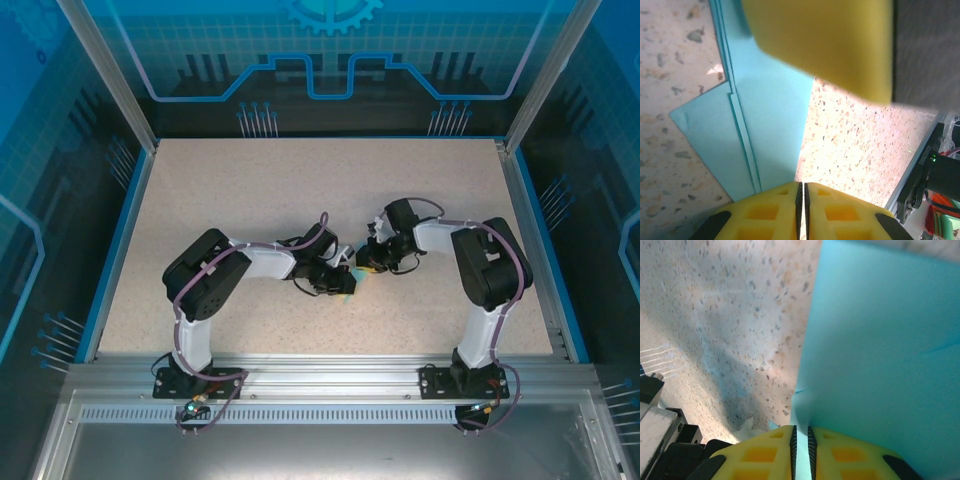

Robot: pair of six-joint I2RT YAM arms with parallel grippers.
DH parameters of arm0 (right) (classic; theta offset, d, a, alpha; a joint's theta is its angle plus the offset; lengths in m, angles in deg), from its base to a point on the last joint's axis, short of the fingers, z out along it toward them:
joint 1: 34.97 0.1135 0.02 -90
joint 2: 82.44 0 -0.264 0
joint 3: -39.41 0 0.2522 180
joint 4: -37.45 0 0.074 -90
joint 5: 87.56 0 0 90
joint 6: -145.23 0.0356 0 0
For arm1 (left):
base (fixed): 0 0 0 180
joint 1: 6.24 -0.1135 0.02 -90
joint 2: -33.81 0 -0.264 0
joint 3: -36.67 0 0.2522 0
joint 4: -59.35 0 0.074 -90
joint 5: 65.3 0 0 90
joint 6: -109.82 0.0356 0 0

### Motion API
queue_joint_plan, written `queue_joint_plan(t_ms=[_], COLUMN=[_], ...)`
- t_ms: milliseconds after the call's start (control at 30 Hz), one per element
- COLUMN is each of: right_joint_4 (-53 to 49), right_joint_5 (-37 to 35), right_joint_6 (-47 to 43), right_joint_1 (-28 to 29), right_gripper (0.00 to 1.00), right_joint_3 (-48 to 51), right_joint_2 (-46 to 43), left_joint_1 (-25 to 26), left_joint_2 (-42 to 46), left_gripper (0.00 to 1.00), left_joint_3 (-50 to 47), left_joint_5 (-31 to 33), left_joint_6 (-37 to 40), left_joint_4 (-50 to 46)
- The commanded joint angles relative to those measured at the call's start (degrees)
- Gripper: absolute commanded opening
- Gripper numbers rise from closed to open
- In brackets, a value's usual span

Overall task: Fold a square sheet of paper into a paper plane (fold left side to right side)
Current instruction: Fold the wing for the fifth time at the center of the table.

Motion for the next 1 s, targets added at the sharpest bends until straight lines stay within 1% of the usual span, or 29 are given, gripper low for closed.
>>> queue_joint_plan(t_ms=[0,200,467,700,767,867,967], right_joint_4=[-1.62,-1.93,-0.4,1.44,1.29,-0.76,-3.2], right_joint_5=[-6.15,-6.71,-5.32,-4.44,-3.95,-5.16,-6.35], right_joint_6=[-2.76,-4.24,-5.38,-5.44,-5.77,-7.06,-8.19], right_joint_1=[-3.75,-6.7,-10.61,-12.2,-13.02,-13.73,-13.75], right_gripper=[0.17,0.17,0.17,0.16,0.17,0.19,0.23], right_joint_3=[-1.79,-3.76,-5.8,-7.97,-8.46,-8.76,-8.5], right_joint_2=[2.57,4.18,5.16,5.71,4.3,0.26,-4.18], left_joint_1=[0.62,0.77,0.79,0.86,0.87,0.94,1.09], left_joint_2=[-1.98,-2.07,-1.9,-1.68,-1.64,-1.55,-1.55], left_gripper=[0.14,0.14,0.13,0.13,0.13,0.13,0.13], left_joint_3=[-3.27,-3.36,-3.6,-3.77,-3.8,-3.86,-3.95], left_joint_5=[4.89,4.85,4.92,5.18,5.18,5.37,5.42], left_joint_6=[2.04,1.95,1.82,1.81,1.9,1.9,1.99], left_joint_4=[-8.75,-8.54,-8.15,-8.05,-7.97,-8.05,-7.88])
